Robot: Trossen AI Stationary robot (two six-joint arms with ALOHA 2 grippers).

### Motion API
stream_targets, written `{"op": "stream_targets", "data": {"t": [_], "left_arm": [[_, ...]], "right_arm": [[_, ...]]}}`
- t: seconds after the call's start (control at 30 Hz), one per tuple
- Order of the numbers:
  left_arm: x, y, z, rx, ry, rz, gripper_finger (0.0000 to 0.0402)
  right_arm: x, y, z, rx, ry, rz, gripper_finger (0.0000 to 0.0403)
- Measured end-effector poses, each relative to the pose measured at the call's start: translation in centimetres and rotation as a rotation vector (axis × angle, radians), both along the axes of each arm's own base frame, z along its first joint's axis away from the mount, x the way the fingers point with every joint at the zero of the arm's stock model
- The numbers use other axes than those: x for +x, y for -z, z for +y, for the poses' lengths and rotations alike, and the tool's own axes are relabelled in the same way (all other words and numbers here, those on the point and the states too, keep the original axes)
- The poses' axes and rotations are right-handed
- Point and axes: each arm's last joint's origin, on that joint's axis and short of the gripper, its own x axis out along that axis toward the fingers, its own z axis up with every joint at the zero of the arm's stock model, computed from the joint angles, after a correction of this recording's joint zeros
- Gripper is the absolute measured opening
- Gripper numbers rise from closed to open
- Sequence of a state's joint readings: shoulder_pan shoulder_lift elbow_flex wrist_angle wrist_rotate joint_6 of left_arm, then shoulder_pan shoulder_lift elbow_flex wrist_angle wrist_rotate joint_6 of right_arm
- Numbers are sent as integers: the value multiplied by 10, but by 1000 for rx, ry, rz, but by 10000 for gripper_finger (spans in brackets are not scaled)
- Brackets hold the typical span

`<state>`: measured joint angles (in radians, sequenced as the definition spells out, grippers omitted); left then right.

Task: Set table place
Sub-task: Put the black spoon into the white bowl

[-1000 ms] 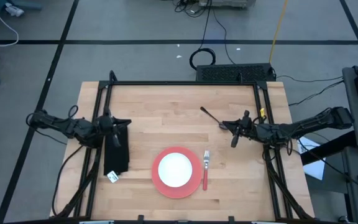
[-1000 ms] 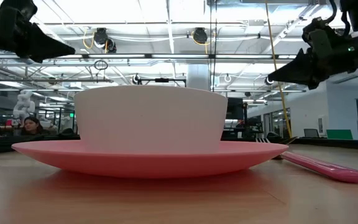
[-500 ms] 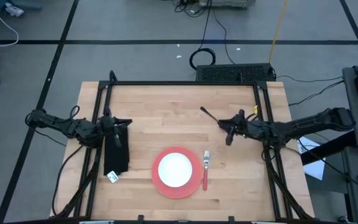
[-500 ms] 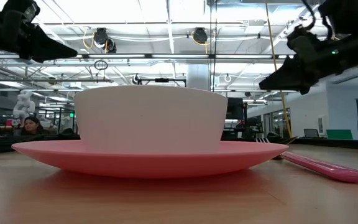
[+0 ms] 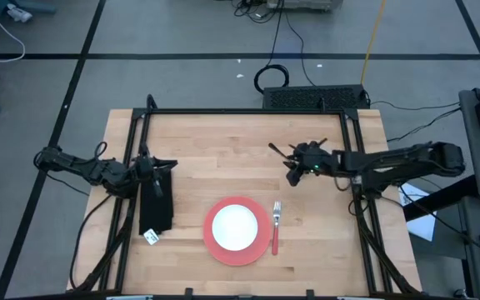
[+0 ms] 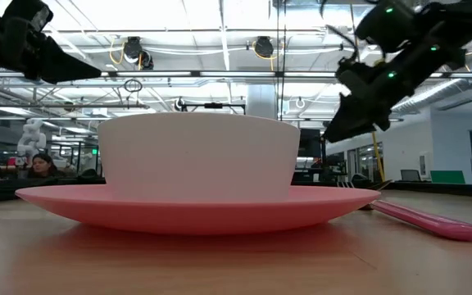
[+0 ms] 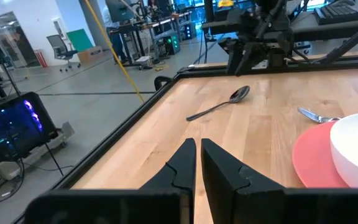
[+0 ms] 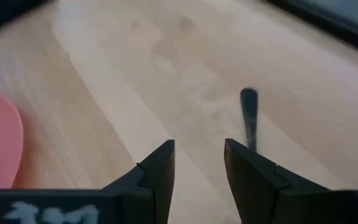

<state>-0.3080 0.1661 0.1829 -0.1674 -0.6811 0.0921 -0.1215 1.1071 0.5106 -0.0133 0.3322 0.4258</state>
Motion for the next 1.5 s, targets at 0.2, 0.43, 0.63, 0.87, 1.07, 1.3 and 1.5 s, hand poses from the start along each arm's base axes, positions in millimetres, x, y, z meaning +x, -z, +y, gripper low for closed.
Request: {"op": "stream_targets", "data": {"t": [0.2,0.43,0.63,0.87,1.07,1.3,1.5], "left_arm": [[0,0,0,0,1,2,31],[0,0,0,0,6,3,31],[0,0,0,0,8,2,31],[0,0,0,5,8,3,31],[0,0,0,6,8,3,31],[0,0,0,6,8,2,31],[0,0,0,6,8,2,31]], "right_arm": [[18,5,-14,52,-9,175,128],[27,16,-28,133,-2,330,128],[28,19,-40,141,41,341,128],[24,20,-48,187,57,353,128],[20,22,-50,205,65,380,128],[21,22,-49,187,0,393,128],[20,21,-50,161,-30,406,128]]}}
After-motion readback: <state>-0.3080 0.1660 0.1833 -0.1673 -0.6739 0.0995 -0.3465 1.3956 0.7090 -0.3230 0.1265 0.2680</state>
